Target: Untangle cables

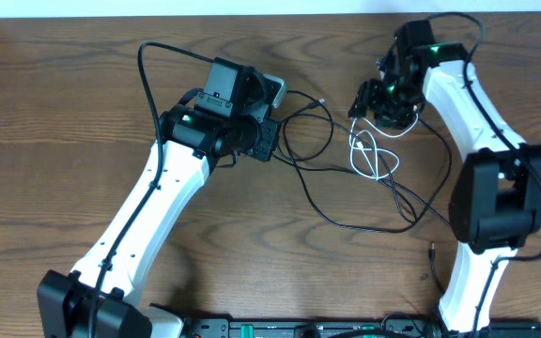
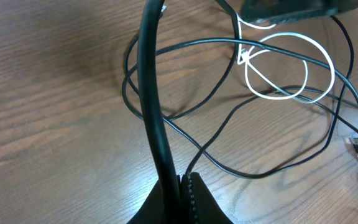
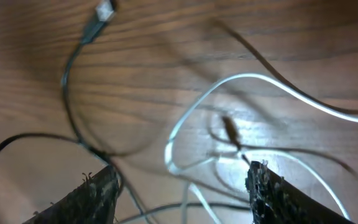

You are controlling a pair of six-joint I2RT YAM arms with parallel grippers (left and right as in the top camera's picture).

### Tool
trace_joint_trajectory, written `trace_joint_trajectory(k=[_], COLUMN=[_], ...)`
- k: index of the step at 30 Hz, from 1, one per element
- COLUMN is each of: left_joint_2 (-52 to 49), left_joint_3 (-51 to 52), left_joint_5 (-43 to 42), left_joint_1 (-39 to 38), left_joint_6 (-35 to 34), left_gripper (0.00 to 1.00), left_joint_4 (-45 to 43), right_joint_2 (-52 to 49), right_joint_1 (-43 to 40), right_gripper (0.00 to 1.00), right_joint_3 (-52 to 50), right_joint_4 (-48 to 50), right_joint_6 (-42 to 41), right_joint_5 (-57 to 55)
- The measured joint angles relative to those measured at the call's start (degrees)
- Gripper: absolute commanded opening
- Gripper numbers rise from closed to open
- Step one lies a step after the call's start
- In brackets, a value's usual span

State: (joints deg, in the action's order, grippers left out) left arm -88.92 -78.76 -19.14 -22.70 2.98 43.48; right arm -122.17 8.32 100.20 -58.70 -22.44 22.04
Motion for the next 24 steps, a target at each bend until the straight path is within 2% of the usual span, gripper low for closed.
trace_joint_trajectory(k=[8,13,24], left_joint_2=[0.0,0.0,0.0], left_joint_3=[0.0,0.0,0.0], left_joint_5=[0.0,0.0,0.0], left_joint_1=[0.0,0.0,0.0], left_joint_6=[0.0,0.0,-0.02], left_gripper=[0.08,0.07,0.07], left_joint_4=[0.02,0.02,0.02], right_joint_2=[-3.58,-3.78,-3.89], right_joint_1=[0.31,0.66,1.36], right_gripper=[0.61,0.54,0.52], right_joint_3=[-1.05,-1.07,-1.44], right_joint_4=[2.67,2.34,-2.73], right_joint_6=[-2.4,-2.84,1.86], right_joint_5=[-0.42,-0.48,0.2])
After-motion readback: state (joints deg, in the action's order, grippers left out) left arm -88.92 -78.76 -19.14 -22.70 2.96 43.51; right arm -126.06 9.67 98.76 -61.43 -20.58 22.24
